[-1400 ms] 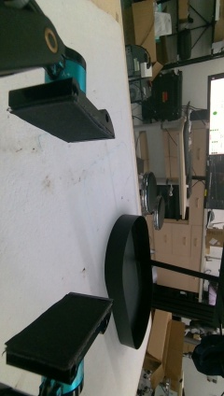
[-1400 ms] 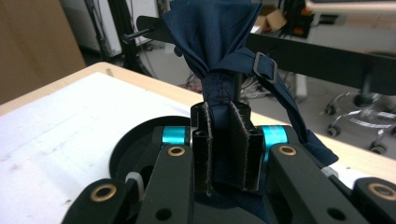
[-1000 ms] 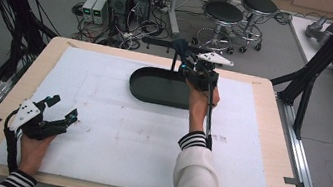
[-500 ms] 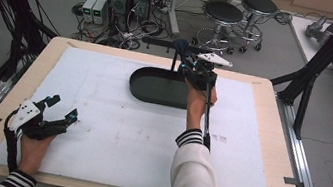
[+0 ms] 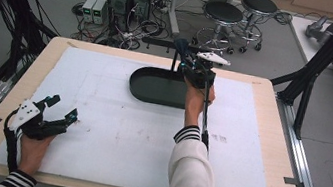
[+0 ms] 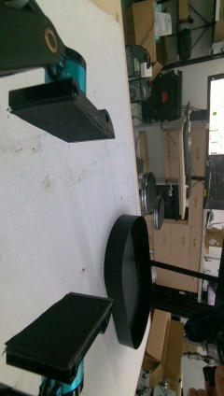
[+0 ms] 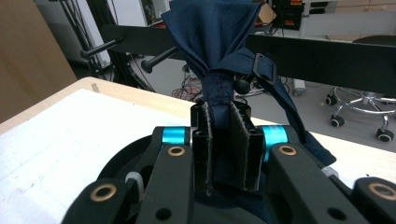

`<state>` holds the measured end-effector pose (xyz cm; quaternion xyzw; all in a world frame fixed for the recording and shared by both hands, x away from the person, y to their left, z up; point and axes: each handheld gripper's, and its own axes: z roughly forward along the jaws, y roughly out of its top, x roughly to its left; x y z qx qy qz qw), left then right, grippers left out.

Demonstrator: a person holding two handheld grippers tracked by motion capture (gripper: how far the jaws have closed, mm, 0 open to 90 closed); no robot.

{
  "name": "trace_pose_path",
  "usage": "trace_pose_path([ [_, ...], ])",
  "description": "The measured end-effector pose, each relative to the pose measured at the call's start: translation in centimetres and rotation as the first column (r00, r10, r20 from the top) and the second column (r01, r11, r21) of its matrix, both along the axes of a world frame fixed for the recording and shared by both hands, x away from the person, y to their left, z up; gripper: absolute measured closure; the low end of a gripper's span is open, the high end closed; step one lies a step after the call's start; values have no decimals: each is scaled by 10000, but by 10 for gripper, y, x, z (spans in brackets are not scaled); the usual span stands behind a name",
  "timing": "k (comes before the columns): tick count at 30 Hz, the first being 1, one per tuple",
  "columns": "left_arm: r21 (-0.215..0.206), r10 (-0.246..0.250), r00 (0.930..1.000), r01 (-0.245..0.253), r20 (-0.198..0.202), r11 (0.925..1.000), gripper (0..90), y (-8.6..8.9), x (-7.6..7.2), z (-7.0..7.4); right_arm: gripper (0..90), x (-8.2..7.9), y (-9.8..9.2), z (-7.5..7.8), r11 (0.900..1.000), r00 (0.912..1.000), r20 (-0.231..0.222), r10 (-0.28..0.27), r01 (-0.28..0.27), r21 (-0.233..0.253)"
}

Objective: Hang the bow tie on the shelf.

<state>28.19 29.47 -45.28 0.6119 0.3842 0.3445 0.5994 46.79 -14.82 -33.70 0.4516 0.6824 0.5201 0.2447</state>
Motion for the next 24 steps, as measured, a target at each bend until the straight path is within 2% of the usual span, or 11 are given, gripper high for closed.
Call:
trace_pose_path([
  [5,-1,-7,10000,7,27,10000,163,0,0,0,795,3,0,-3,9999,9999,-69,-79,79,65],
  [9,22,-10,10000,10,52,10000,163,0,0,0,794,8,-5,-8,9991,9997,-183,-166,173,379],
  [21,1,-61,9999,61,117,10000,163,0,-1,0,794,13,-6,-14,9988,9993,-319,-184,198,457],
  [24,-1,-86,9998,86,160,10000,162,0,-1,0,794,17,-8,-18,9980,9991,-388,-148,172,600],
])
